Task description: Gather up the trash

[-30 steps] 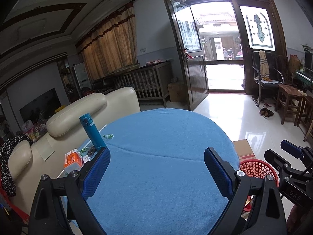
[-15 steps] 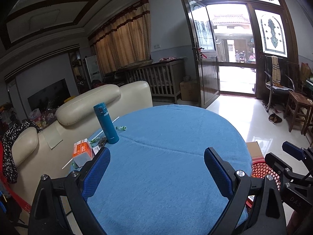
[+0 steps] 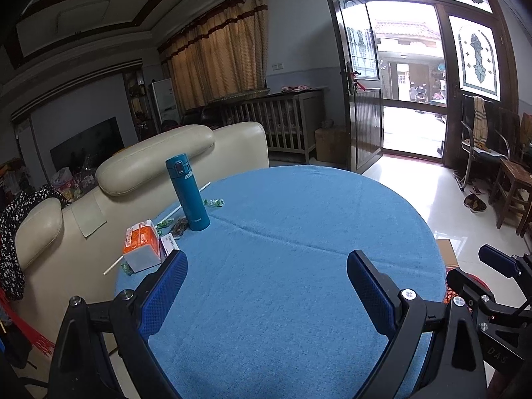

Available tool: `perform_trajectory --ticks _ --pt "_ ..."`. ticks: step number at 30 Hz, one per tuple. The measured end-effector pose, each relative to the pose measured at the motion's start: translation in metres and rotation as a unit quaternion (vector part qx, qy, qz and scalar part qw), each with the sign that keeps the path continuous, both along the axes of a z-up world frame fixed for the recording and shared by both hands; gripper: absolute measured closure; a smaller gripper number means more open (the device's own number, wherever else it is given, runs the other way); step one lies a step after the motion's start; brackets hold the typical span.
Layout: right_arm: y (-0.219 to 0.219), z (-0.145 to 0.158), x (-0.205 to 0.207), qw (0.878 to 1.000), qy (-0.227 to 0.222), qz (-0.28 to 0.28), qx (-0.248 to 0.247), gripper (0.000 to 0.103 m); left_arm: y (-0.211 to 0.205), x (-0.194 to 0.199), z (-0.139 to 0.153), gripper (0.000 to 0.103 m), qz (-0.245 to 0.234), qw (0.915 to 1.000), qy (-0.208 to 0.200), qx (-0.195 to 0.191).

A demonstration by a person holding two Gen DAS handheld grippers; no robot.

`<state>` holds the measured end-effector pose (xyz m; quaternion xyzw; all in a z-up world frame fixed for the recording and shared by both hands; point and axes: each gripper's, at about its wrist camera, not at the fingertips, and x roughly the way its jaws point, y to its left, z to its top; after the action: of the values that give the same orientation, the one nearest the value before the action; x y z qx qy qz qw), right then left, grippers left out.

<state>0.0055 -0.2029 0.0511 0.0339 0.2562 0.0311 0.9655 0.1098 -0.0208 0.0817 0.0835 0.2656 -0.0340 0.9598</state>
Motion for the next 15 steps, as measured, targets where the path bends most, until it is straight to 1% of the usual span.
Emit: perform_trajectory --ticks 8,15 --pt "0.020 -0.005 0.021 1.000 0.007 0.012 -0.016 0.034 0.016 0.013 -0.008 0.006 0.011 0.9999 0.009 -0.008" --pt "0.028 -0.013 0.037 1.000 0.022 0.015 -0.014 0.034 0.026 0.023 -0.015 0.006 0.019 0.9995 0.021 -0.013"
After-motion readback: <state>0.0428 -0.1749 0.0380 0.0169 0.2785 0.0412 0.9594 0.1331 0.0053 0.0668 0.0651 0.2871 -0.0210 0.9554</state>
